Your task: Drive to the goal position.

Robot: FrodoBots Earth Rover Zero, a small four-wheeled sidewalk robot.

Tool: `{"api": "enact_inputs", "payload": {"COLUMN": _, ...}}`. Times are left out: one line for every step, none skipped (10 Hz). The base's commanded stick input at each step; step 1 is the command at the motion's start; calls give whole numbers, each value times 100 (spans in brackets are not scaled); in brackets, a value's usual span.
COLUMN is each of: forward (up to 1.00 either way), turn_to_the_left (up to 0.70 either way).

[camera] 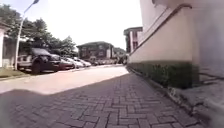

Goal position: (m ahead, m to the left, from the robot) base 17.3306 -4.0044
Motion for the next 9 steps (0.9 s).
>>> {"api": "enact_inputs", "payload": {"forward": 70, "turn_to_the_left": 0}}
{"api": "enact_inputs", "payload": {"forward": 70, "turn_to_the_left": 0}}
{"api": "enact_inputs", "payload": {"forward": 70, "turn_to_the_left": 0}}
{"api": "enact_inputs", "payload": {"forward": 70, "turn_to_the_left": 0}}
{"api": "enact_inputs", "payload": {"forward": 70, "turn_to_the_left": 0}}
{"api": "enact_inputs", "payload": {"forward": 70, "turn_to_the_left": 0}}
{"api": "enact_inputs", "payload": {"forward": 70, "turn_to_the_left": 0}}
{"api": "enact_inputs", "payload": {"forward": 70, "turn_to_the_left": 0}}
{"api": "enact_inputs", "payload": {"forward": 70, "turn_to_the_left": 0}}
